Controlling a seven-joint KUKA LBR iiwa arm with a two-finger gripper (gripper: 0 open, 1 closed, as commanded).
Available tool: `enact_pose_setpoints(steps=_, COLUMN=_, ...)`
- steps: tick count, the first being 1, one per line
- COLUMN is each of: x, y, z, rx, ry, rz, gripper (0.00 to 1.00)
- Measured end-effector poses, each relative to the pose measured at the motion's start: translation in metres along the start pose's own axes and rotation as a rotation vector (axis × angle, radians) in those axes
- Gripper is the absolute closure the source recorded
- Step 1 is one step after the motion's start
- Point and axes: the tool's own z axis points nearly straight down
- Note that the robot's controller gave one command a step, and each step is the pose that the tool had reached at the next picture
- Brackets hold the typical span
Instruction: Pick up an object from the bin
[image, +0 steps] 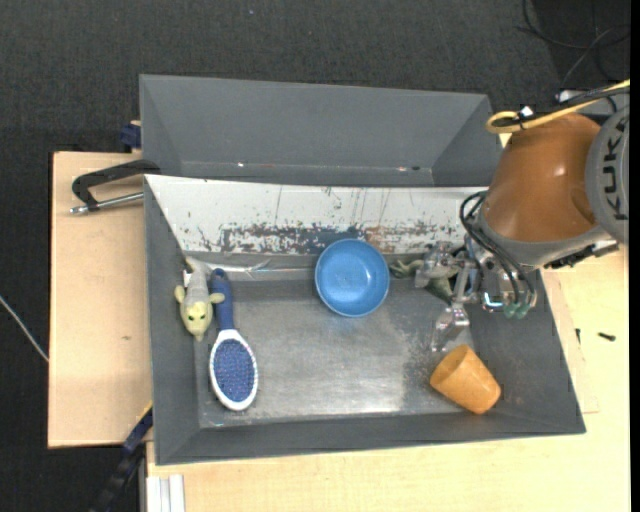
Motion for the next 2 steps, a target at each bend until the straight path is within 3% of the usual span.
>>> enact_pose_setpoints(steps=1, x=-0.054, y=0.031, z=0.087, rx=0.0, ry=-0.009, rz=-0.127, gripper=0.0)
enact_pose_setpoints(steps=2, x=0.016, y=0.054, z=0.089, rx=0.005, ry=-0.018, rz=-0.418, gripper=0.0)
